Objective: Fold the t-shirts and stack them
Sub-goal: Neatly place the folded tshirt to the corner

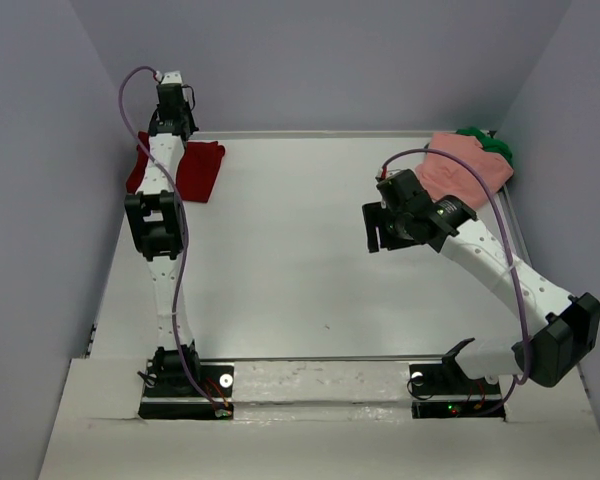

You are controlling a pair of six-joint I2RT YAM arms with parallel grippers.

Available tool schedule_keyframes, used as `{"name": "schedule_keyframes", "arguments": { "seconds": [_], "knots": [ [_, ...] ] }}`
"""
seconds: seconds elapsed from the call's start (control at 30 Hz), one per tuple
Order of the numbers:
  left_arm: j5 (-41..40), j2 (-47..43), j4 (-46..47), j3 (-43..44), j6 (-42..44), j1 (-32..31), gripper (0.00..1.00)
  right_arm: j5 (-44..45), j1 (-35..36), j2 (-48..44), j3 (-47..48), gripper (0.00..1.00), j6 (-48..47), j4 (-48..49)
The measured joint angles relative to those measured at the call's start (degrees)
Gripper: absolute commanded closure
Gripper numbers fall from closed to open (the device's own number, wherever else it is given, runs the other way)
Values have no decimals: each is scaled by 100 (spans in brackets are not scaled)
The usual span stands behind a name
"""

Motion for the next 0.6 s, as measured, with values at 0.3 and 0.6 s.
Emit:
{"name": "schedule_keyframes", "arguments": {
  "seconds": [0.3, 0.6],
  "knots": [
    [-505, 317, 184, -319, 446, 83, 100, -20, 11, 385, 236, 30, 24, -273],
    [-1285, 643, 282, -280, 492, 146, 100, -72, 87, 833, 634, 30, 72, -573]
  ]
}}
